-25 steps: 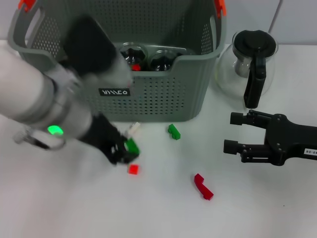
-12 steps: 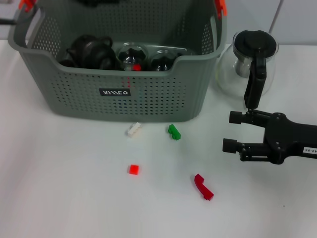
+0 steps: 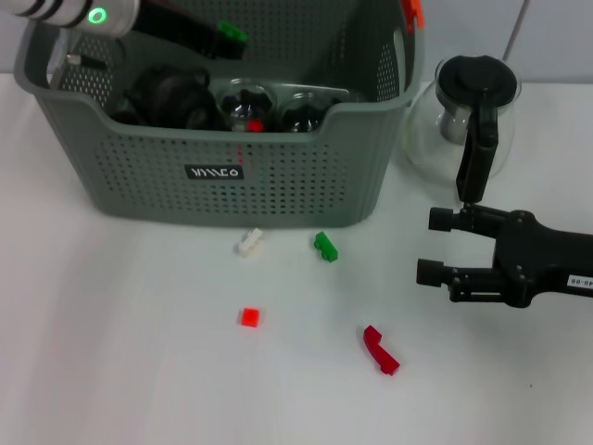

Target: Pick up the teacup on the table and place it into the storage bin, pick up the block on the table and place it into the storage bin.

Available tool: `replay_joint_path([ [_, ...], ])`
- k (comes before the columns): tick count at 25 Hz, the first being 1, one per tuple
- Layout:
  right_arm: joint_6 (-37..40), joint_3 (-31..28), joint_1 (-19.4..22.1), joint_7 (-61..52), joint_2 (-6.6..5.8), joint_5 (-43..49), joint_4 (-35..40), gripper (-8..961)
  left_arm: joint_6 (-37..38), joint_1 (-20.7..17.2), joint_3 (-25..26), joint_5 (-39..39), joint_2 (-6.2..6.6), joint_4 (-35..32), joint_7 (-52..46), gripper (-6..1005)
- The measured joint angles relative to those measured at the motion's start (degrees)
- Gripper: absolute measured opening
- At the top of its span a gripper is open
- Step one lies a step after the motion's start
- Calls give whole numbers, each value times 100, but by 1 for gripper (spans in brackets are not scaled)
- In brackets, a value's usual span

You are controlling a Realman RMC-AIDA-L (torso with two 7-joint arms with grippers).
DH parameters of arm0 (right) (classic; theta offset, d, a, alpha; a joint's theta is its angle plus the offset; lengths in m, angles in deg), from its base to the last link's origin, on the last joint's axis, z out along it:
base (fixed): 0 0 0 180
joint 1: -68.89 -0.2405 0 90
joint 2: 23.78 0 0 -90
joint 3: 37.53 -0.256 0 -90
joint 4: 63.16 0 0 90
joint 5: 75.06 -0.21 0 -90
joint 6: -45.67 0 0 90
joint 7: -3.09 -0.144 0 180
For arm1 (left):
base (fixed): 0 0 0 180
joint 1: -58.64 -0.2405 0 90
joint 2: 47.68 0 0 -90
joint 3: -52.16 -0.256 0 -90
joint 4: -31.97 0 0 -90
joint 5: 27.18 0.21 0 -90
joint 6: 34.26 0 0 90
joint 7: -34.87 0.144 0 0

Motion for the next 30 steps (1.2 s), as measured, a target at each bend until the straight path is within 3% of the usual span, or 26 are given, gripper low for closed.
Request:
replay_joint_path([
  [6, 0, -1, 8, 32, -3, -3, -12, 940, 12, -108, 29, 11, -151, 470, -71, 463],
  [9, 30, 0, 21, 16, -4, -4, 14, 940, 90, -317, 160, -200, -248, 902, -78, 594],
  [10, 40, -3, 24, 4, -4, -4, 25, 940, 272, -806, 344, -868, -446, 1743, 65, 638],
  [12, 57, -9, 26, -18, -19, -3, 46, 940, 447, -1214, 441, -1616, -533, 2282, 237, 711],
  [15, 186, 56, 13, -32, -76, 80, 184, 941, 1073, -1889, 521, -3064, -541, 2518, 968, 799],
  [18, 373, 97, -23, -183, -135, 223, 413, 941, 2149, -2397, 635, -4078, -514, 2175, 2316, 874],
  [22, 403, 118, -48, -262, -151, 268, 518, 941, 3475, -2813, 950, -4288, -445, 959, 4419, 936],
  [26, 432, 362, -80, -446, -140, 446, 689, 940, 3743, -3015, 922, -4088, -311, -146, 5451, 936],
  [30, 476, 951, -289, -1439, -7, 1087, 1574, 940, 3761, -3103, 956, -3819, -292, -490, 5569, 936],
])
